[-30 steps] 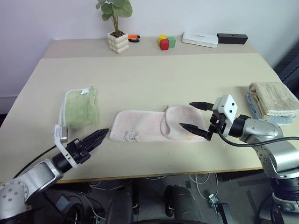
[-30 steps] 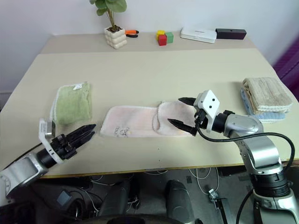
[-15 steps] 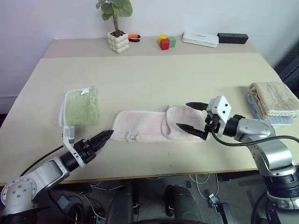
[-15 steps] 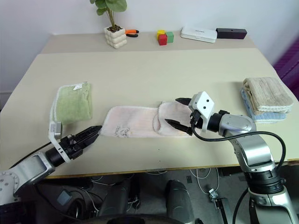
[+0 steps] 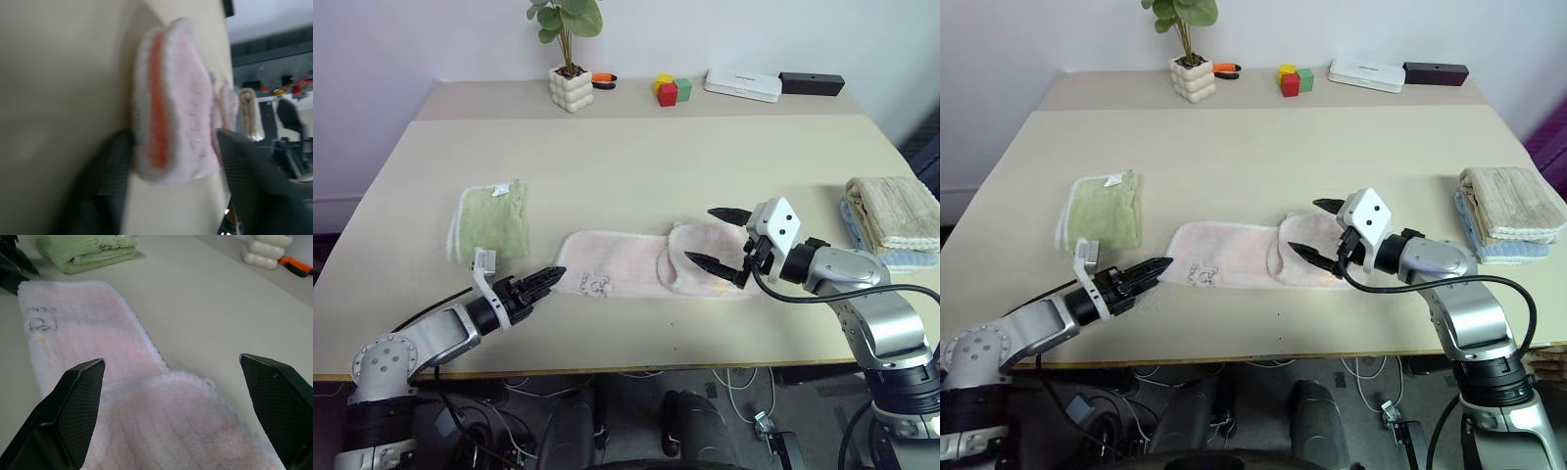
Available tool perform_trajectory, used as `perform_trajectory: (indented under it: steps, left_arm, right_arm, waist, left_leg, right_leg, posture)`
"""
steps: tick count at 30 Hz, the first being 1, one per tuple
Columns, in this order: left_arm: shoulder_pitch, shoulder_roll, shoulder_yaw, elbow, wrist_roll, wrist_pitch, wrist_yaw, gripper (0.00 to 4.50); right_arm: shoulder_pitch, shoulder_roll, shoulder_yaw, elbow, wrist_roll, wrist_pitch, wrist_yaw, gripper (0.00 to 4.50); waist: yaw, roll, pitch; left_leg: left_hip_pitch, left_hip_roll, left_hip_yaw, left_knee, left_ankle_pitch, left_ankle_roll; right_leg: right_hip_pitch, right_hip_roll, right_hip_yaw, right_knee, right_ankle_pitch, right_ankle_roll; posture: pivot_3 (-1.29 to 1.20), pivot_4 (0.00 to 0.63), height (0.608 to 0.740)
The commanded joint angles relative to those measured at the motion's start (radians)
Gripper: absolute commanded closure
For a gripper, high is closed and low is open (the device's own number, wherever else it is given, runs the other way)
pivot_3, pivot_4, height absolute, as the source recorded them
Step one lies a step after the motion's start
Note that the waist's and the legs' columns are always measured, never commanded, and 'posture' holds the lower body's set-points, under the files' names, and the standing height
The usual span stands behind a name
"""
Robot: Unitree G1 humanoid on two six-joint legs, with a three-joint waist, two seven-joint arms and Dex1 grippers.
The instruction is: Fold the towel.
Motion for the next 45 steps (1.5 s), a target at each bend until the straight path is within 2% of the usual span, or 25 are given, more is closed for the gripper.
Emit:
perform_trajectory:
  steps: [1,2,11,18,23,25,29,36,45]
  left_arm:
    - [-0.026,-0.016,-0.031,0.011,0.01,0.034,0.013,3.93]
    - [-0.034,-0.019,-0.028,0.014,0.007,0.037,0.017,4.46]
    - [-0.13,-0.03,0.017,-0.012,-0.075,0.03,0.029,4.46]
    - [-0.306,-0.054,-0.049,-0.066,-0.064,0.032,-0.012,4.46]
    - [-0.445,-0.131,-0.169,-0.042,0.054,0.035,-0.106,4.46]
    - [-0.493,-0.167,-0.248,-0.024,0.147,0.036,-0.186,4.46]
    - [-0.625,-0.283,-0.373,0.124,0.351,-0.044,-0.362,4.46]
    - [-0.752,-0.44,-0.521,0.355,0.641,-0.153,-0.601,4.46]
    - [-0.847,-0.615,-0.587,0.649,0.934,-0.343,-0.8,4.46]
  right_arm:
    - [-0.012,0.003,-0.022,-0.035,-0.003,-0.013,-0.014,0.0]
    - [-0.011,0.002,-0.023,-0.036,-0.004,-0.013,-0.016,0.0]
    - [0.039,-0.051,-0.077,-0.031,0.003,-0.018,0.015,0.0]
    - [0.18,-0.15,-0.288,-0.065,0.18,0.019,0.168,0.0]
    - [0.231,-0.162,-0.39,-0.123,0.273,0.057,0.187,0.0]
    - [0.241,-0.164,-0.412,-0.13,0.286,0.065,0.18,0.0]
    - [0.314,-0.154,-0.495,-0.169,0.339,0.076,0.192,0.0]
    - [0.456,-0.12,-0.586,-0.272,0.366,0.076,0.145,0.0]
    - [0.52,-0.104,-0.622,-0.363,0.37,0.085,0.058,0.0]
  waist:
    - [0.001,0.001,0.0]
    - [0.001,0.001,0.0]
    - [0.0,-0.002,0.001]
    - [-0.001,-0.003,0.002]
    - [-0.001,-0.003,0.002]
    - [0.0,-0.003,0.002]
    - [0.017,-0.004,0.003]
    - [0.027,-0.004,0.003]
    - [0.028,-0.004,0.003]
  left_leg:
    - [0.0,0.0,0.0,0.0,0.0,0.0]
    - [0.0,0.0,0.0,0.0,0.0,0.0]
    - [-0.001,0.0,-0.001,0.0,0.0,0.0]
    - [-0.005,-0.001,-0.001,0.0,0.001,0.002]
    - [-0.005,-0.001,-0.001,0.001,0.002,0.003]
    - [-0.005,-0.001,-0.001,0.001,0.002,0.003]
    - [-0.006,-0.002,-0.002,0.003,0.002,0.003]
    - [-0.008,-0.002,-0.004,0.003,0.002,0.004]
    - [-0.015,-0.002,-0.011,0.005,0.002,0.004]
  right_leg:
    - [0.0,0.0,0.0,0.0,0.0,0.0]
    - [0.0,0.0,0.0,0.0,0.0,0.0]
    - [0.0,0.0,-0.001,0.0,0.0,0.0]
    - [0.002,0.001,-0.001,-0.001,0.001,0.001]
    - [0.003,0.005,-0.001,0.0,0.001,0.002]
    - [0.003,0.005,-0.001,-0.001,0.001,0.002]
    - [0.003,0.005,-0.001,-0.001,0.001,0.002]
    - [0.002,0.005,-0.002,-0.002,0.001,0.002]
    - [-0.001,0.006,-0.006,-0.003,0.001,0.002]
  posture:
    - [0.0,0.15,0.74]
    - [0.0,0.15,0.74]
    - [0.0,0.15,0.74]
    - [0.0,0.15,0.74]
    - [0.0,0.15,0.74]
    - [0.0,0.15,0.74]
    - [0.0,0.15,0.74]
    - [0.0,0.15,0.74]
    - [0.0,0.15,0.74]
